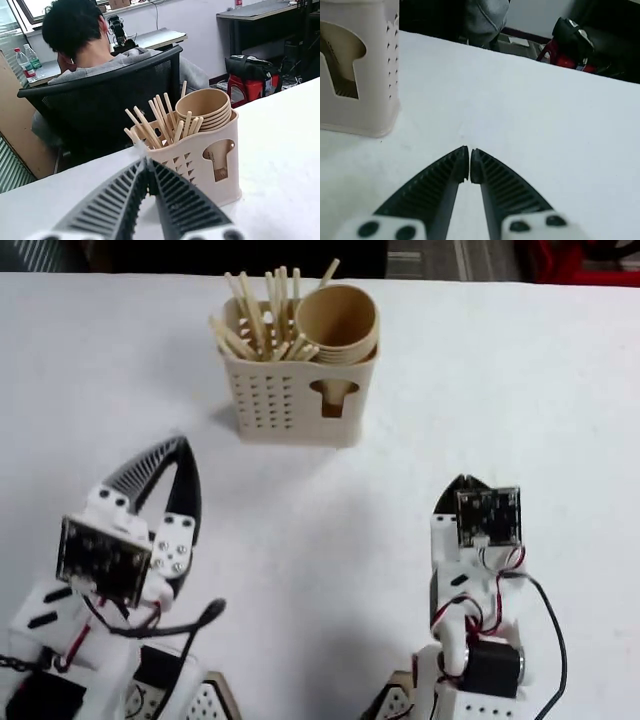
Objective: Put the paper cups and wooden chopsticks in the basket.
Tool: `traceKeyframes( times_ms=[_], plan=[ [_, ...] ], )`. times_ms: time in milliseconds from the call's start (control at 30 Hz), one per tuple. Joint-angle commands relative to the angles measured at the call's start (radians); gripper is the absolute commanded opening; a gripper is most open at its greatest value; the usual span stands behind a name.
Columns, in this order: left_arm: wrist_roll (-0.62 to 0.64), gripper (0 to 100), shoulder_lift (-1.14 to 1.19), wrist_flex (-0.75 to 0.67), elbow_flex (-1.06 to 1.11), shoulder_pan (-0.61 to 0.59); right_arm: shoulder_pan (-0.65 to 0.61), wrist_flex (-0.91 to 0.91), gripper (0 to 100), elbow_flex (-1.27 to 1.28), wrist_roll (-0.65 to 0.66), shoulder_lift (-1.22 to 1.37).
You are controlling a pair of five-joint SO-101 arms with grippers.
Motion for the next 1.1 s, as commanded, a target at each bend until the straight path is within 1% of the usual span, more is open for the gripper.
traceKeyframes(
  times_ms=[0, 133, 200, 333, 533, 667, 867, 900, 967, 1067],
  plan=[
    [0.003, 3, -0.114, -0.044, 0.071, -0.007, -0.010, 0.005, 2.5, -0.008, 0.000, -0.010],
    [0.003, 3, -0.251, -0.117, 0.199, -0.008, -0.012, 0.005, 2.5, -0.005, 0.000, -0.018],
    [0.003, 3, -0.300, -0.147, 0.261, -0.041, -0.033, 0.004, 2.5, -0.006, 0.000, -0.018],
    [0.005, 3, -0.289, -0.216, 0.371, -0.136, -0.082, 0.030, 2.5, 0.002, -0.003, -0.018],
    [0.005, 3, -0.289, -0.322, 0.568, -0.165, -0.179, 0.130, 2.5, 0.025, -0.005, -0.018],
    [0.005, 3, -0.289, -0.353, 0.700, -0.166, -0.203, 0.128, 2.5, 0.109, -0.002, -0.018],
    [0.005, 3, -0.289, -0.417, 0.884, -0.166, -0.202, -0.005, 2.5, 0.310, -0.002, -0.018],
    [0.005, 3, -0.289, -0.430, 0.910, -0.166, -0.202, -0.010, 2.4, 0.311, -0.002, -0.015],
    [0.005, 3, -0.285, -0.427, 0.922, -0.166, -0.196, -0.004, 2.4, 0.310, -0.002, -0.016],
    [0.005, 3, -0.285, -0.382, 0.921, -0.166, -0.200, -0.002, 2.4, 0.310, -0.002, -0.013]
  ],
)
